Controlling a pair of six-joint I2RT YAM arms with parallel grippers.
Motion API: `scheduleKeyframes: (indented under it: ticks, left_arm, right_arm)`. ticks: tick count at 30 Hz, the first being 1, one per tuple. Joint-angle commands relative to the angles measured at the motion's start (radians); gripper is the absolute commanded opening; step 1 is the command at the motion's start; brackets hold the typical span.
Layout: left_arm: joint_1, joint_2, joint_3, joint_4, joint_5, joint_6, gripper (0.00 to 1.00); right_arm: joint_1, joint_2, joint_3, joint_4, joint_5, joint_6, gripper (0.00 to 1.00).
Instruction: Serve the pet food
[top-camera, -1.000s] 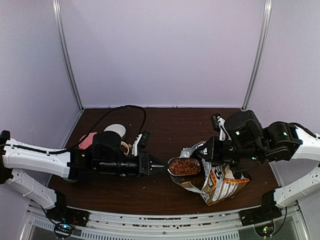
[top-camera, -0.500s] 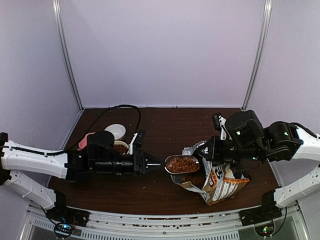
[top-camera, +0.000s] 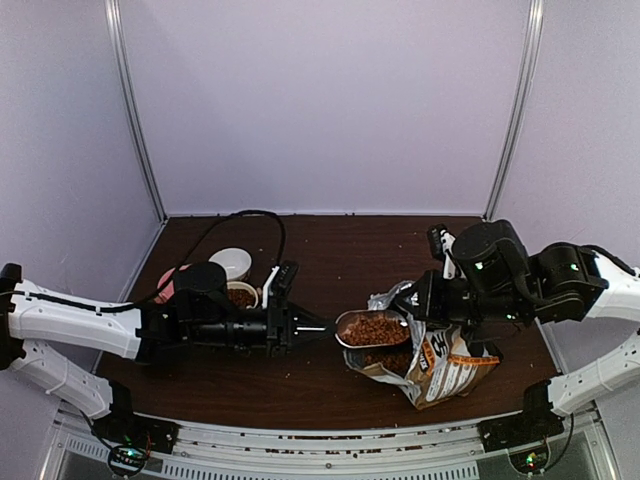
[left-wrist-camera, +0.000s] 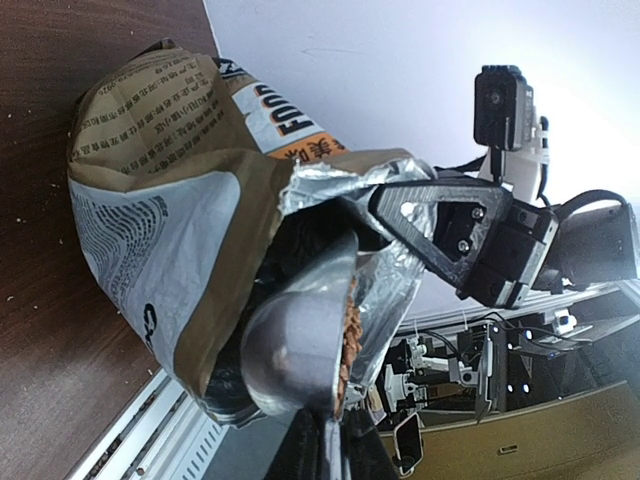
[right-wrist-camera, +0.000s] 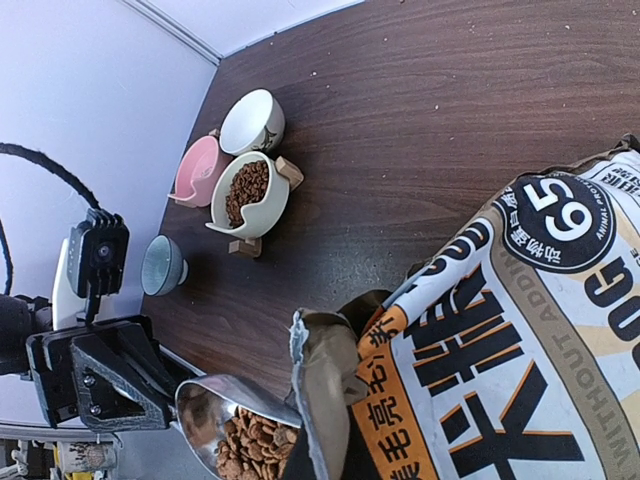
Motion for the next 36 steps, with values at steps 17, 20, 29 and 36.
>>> scheduleKeyframes:
  ticks: [17,20,29,36]
  left_arm:
    - [0.140,-0.289,-0.122,-0.072,-0.057,-0.032,0.00]
    - [0.209,-0.357,-0.143,-0.140,-0.052,-0.035,0.00]
    - [0.502,-0.559,-0.217,-0.339,0.003,-0.033,0.00]
    - [0.815,-0.705,-0.320,-0.429,0.108,-0.020,0.00]
  right_arm:
    - [-0.013,-0.063,0.016,-0.057,0.113,0.014,0.00]
    - [-0.013,-0.061,0.015,-0.059,0.112,0.013,0.00]
    - [-0.014,-0.055,0.016,-0.054,0.105,0.011,0.00]
    - [-0.015,-0.048,0.015,-0.051,0.101,0.007,0.00]
